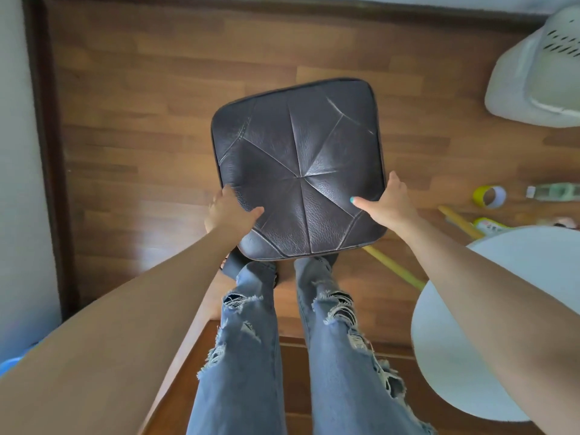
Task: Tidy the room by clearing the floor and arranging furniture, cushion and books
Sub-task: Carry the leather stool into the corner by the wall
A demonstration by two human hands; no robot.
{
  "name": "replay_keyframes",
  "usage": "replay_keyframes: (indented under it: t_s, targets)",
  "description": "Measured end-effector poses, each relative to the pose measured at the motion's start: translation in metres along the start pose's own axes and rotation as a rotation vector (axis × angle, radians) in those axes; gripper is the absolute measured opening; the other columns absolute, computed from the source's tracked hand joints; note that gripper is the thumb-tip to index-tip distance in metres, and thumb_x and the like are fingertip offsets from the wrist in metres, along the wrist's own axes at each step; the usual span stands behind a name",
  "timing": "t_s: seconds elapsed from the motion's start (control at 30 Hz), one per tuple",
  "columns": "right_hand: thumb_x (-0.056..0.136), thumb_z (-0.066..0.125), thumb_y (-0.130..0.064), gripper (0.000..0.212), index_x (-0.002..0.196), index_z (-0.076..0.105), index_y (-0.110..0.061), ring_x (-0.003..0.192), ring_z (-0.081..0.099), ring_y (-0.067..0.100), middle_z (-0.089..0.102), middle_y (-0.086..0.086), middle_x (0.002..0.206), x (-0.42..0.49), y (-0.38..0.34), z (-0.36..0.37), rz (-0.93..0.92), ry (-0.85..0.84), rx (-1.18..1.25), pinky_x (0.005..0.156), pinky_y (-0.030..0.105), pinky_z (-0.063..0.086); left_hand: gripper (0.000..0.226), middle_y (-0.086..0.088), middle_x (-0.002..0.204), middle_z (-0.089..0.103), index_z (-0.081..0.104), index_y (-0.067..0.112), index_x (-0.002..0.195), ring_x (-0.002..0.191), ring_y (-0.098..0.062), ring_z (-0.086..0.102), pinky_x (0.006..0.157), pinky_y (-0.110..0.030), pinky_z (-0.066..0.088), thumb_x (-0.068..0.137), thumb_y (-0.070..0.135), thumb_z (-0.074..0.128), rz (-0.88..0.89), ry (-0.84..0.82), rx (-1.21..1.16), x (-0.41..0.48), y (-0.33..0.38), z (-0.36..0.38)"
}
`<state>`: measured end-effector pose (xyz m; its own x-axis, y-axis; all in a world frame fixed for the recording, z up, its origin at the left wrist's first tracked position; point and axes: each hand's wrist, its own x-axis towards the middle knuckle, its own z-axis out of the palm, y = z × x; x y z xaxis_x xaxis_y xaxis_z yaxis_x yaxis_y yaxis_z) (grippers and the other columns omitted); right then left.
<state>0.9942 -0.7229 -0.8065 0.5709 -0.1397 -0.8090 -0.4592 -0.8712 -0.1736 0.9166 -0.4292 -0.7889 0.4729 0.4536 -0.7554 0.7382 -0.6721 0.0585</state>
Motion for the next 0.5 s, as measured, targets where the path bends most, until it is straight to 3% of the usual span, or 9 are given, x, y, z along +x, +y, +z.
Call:
replay_keyframes:
  t_s: [0.17,0.3,0.5]
  targets:
    - [0.07,0.08,-0.054,0.121,0.155,0.007,-0.008,0.141,0.033,0.03,0.026,0.013,0.156,0.021,-0.007,0.01,0.008,-0.006,0.036,0.113,0.042,0.031,0.113,-0.018,0.149,0.035,0.012,-0.001,0.147,0.134,-0.036,0.04,0.106,-0.046,0.038,0.072,0.053,0.076,-0.198,-0.083,-0.225,0.029,0.003,0.019]
    - [0.065,0.084,-0.053,0.129,0.155,0.004,-0.007,0.141,0.033,0.03,0.025,0.013,0.156,0.032,-0.012,0.015,0.043,0.0,0.061,0.111,0.042,0.032,0.12,-0.019,0.153,0.028,0.001,-0.005,0.149,0.138,-0.035,0.034,0.11,-0.045,0.033,0.074,0.058,0.071,-0.276,-0.149,-0.227,0.042,0.003,0.033]
    - [0.053,0.09,-0.05,0.114,0.143,0.032,-0.01,0.129,0.045,0.029,0.043,0.01,0.142,0.037,-0.005,0.02,0.034,0.032,0.156,0.106,0.043,0.041,0.122,-0.02,0.158,0.005,-0.014,-0.006,0.146,0.141,-0.037,0.025,0.112,-0.043,0.024,0.079,0.052,0.069,-0.292,-0.139,-0.239,0.045,0.007,0.046]
